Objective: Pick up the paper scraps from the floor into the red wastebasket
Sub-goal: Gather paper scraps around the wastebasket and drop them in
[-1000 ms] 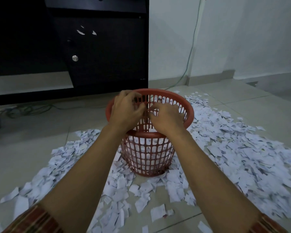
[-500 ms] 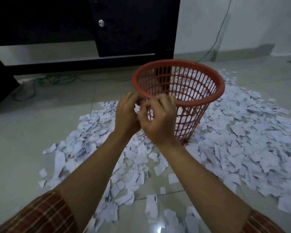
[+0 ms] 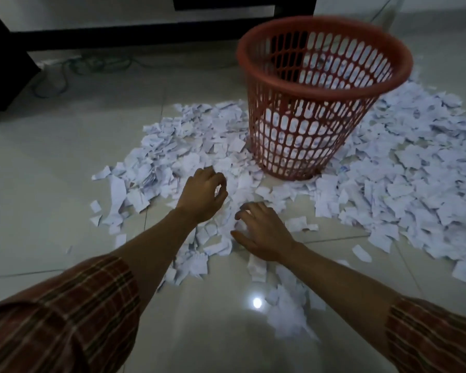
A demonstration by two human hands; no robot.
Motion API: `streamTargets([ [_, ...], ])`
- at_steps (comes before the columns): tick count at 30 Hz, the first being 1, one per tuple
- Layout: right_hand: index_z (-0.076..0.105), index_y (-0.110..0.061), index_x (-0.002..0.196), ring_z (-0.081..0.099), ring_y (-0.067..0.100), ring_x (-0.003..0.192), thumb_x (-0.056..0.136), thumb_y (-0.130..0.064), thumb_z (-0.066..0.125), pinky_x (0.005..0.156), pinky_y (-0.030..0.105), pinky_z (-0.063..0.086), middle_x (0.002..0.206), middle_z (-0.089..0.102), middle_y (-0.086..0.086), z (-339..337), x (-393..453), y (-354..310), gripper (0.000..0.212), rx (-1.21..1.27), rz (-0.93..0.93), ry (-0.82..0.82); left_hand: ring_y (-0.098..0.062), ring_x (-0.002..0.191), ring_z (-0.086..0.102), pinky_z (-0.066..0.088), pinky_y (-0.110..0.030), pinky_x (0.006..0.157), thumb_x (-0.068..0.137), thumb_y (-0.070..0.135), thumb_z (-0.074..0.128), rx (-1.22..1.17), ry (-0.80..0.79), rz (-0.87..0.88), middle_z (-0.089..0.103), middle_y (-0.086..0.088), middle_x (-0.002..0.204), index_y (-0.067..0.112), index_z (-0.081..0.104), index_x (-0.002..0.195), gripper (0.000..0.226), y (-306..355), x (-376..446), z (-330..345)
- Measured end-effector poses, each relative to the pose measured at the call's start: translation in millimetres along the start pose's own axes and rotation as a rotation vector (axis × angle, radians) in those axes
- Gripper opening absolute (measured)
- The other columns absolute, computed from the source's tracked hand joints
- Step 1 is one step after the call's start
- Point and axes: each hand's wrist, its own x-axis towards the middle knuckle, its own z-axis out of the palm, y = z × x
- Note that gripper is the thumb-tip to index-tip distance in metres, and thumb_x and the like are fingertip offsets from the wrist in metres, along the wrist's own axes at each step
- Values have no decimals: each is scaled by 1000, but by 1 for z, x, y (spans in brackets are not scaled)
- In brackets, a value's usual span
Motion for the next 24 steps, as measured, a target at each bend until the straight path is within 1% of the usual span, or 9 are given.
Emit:
streamTargets([
  [2,60,-16,114,51,25,110,90,-55,43,86,40,45,123,58,6,5,-17,-1,49,-11,-31,-48,-33,85,53,47,-41,68,86,34,42,40,-67,63,57,-10,90,11,64,90,32,6,-5,10],
  [5,56,-17,124,49,23,119,90,-58,44,94,41,42,132,55,7,4,-39,2,55,3,-36,-68,-34,88,52,45,-42,70,88,25,53,88,-125,130,56,-12,94,9,62,96,20,15,-7,23],
  [8,50,-22,134,41,24,130,86,-67,45,105,47,33,143,46,6,-2,-71,15,65,-58,-42,-151,-35,94,50,44,-43,74,90,23,58,114,-191,200,55,-14,101,9,60,104,20,22,-5,35],
  [9,46,-26,139,35,25,136,85,-71,45,109,50,27,149,40,5,-6,-80,19,71,-87,-40,-185,-35,95,50,45,-44,76,90,24,57,126,-205,210,55,-14,102,10,60,105,21,22,-3,35],
  [11,31,-31,148,17,28,146,78,-82,42,116,57,10,159,22,5,-15,-109,25,87,-137,-10,-252,-36,97,50,45,-45,77,91,25,57,132,-224,219,55,-15,104,10,59,107,22,25,2,40],
  [13,14,-34,154,-4,32,149,70,-90,37,114,63,-6,163,2,6,-21,-138,26,103,-170,15,-306,-36,99,49,43,-44,78,90,25,57,136,-233,213,55,-16,105,10,59,108,23,28,7,45],
  [15,7,-33,155,-13,37,147,66,-94,35,109,70,-8,162,-8,9,-18,-162,19,111,-197,38,-317,-38,99,50,42,-45,77,89,23,59,138,-233,201,55,-17,106,8,59,108,24,31,11,48],
  [19,7,-37,154,-15,40,146,67,-95,34,106,72,-10,162,-11,11,2,-183,14,108,-231,114,-331,-38,99,49,42,-46,80,91,24,57,123,-244,177,55,-18,108,7,58,110,26,40,21,52],
  [24,5,-40,153,-15,42,145,76,-89,27,103,75,-6,162,-10,11,14,-153,17,94,-249,232,-311,-37,100,48,40,-46,80,91,23,55,113,-241,199,54,-17,110,8,57,112,26,49,22,54],
])
